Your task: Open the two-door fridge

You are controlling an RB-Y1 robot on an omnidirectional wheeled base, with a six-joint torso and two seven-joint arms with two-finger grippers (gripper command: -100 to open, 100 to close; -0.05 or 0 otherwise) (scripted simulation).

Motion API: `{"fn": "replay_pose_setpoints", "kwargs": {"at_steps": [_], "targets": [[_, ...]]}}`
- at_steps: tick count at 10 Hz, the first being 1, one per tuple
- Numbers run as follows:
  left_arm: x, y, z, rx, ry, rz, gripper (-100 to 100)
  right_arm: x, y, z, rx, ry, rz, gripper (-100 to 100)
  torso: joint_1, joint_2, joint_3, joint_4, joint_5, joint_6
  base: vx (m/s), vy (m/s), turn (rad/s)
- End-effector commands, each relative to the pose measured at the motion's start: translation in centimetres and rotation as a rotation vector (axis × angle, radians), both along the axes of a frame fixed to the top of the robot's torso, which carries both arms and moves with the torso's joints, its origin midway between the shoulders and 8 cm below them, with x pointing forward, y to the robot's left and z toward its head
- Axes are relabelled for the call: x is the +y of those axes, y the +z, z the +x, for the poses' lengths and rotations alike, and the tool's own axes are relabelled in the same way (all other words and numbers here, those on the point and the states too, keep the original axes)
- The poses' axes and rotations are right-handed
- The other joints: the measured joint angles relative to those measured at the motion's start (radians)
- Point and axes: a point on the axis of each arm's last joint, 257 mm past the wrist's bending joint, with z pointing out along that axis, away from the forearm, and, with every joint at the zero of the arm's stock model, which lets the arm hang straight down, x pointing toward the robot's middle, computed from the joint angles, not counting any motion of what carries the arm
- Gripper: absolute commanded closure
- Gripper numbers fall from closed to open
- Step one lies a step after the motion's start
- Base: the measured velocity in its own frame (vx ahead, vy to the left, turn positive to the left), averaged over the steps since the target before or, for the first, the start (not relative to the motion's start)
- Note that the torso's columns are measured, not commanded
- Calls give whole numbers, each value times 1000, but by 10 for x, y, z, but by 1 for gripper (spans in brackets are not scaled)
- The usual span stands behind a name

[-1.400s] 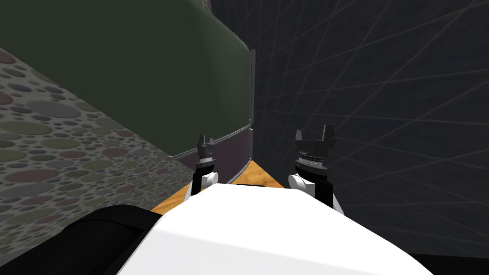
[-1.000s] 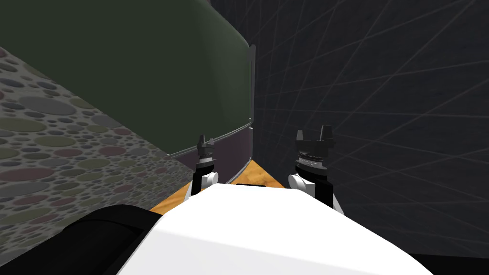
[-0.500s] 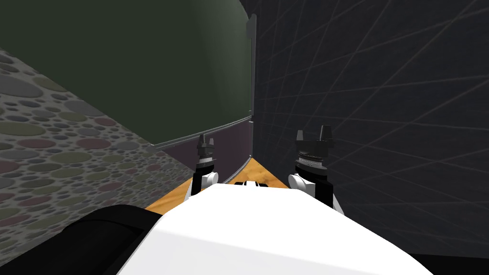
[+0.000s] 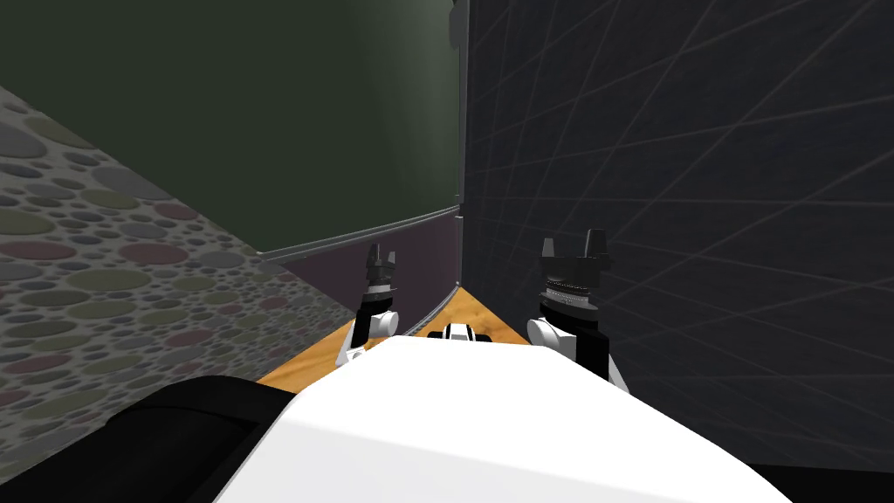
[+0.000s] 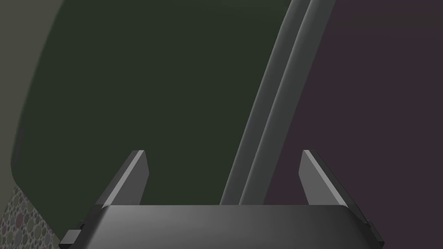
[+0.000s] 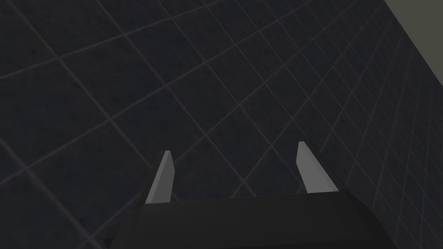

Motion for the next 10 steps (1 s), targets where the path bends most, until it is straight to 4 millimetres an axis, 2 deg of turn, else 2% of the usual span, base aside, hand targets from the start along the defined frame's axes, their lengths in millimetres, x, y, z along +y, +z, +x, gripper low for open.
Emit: {"fn": "replay_pose_setpoints", "kwargs": {"at_steps": [1, 2, 4, 5, 7, 8, 9, 10], "targets": [[-1, -9, 26, 32, -34, -2, -100, 0, 0, 0, 0, 0, 0, 0, 0, 0, 0, 0, 0, 0, 14, -40, 24], [-2, -7, 26, 27, -36, -2, -100, 0, 0, 0, 0, 0, 0, 0, 0, 1, 0, 1, 0, 0, 14, -27, 6], [-1, -15, 48, 59, -56, -22, -100, 0, 0, 0, 0, 0, 0, 0, 1, 1, 0, 1, 0, 0, 20, -32, 24], [-3, -10, 49, 46, -61, -21, -100, 0, 0, 0, 0, 0, 0, 0, 1, 0, 0, 0, 0, 0, 20, -33, 10], [-2, -19, 73, 81, -80, -52, -100, 0, 0, 0, 0, 0, 0, 0, 0, 1, 0, 1, 0, 0, 20, -44, 29], [-5, -11, 75, 64, -87, -51, -100, 0, 0, 0, 0, 0, 0, 0, 0, 1, 0, 0, 0, 0, 17, -34, 16], [-4, -16, 87, 85, -96, -70, -100, 0, 0, 0, 0, 0, 0, 0, 1, 1, 0, 1, 0, 0, 18, -30, 21], [-6, -11, 88, 73, -101, -69, -100, 0, 0, 0, 0, 0, 0, 0, 1, 1, 0, 1, 0, 0, 15, -27, 12]]}}
